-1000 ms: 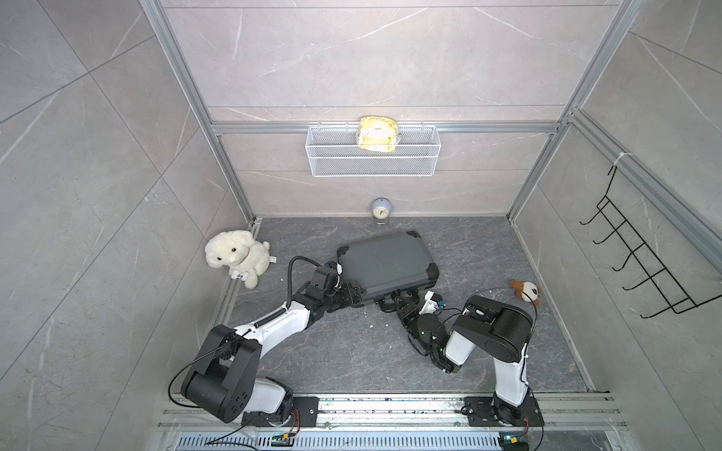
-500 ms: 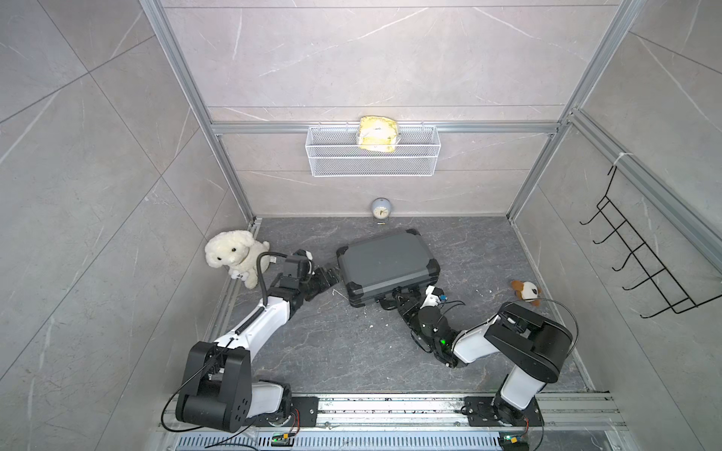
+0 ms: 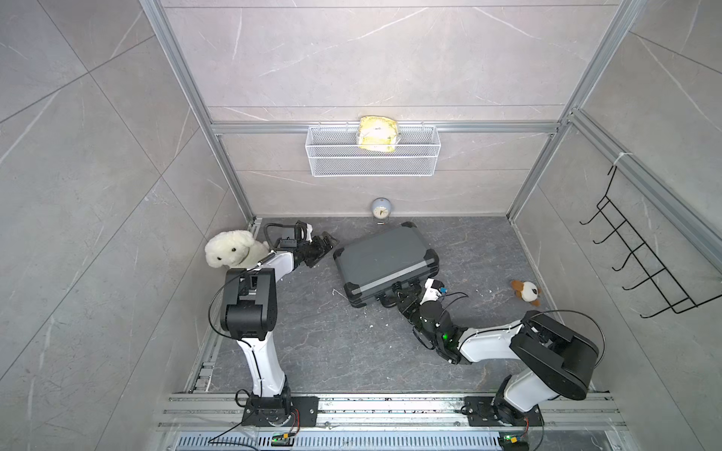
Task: Open the poker set cases
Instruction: Adjust the poker set case at the center of the board.
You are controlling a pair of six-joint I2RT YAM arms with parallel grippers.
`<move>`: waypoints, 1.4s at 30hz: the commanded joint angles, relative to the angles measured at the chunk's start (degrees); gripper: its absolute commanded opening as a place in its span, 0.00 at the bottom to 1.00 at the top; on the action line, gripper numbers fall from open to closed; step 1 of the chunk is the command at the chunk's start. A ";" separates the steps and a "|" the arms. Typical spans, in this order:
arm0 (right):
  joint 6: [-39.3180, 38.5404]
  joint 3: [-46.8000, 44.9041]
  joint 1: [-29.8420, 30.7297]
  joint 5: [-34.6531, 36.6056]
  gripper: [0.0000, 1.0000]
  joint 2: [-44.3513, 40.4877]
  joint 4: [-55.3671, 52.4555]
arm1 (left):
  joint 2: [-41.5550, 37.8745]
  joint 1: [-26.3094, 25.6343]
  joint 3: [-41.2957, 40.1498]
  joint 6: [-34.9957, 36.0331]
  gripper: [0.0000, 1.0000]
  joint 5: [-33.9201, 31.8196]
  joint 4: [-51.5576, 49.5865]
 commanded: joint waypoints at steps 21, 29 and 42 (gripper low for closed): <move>-12.59 21.59 1.50 2.74 0.00 -11.64 -23.70 | 2.37 -2.27 6.57 -0.31 0.96 10.50 1.54; -10.09 29.14 0.94 2.95 0.00 -11.56 -31.75 | 1.38 -4.73 8.01 1.57 0.94 10.57 -1.34; -7.74 37.64 -7.24 -3.20 0.00 -9.51 -40.54 | 2.51 -8.74 13.46 6.87 0.92 19.01 -13.40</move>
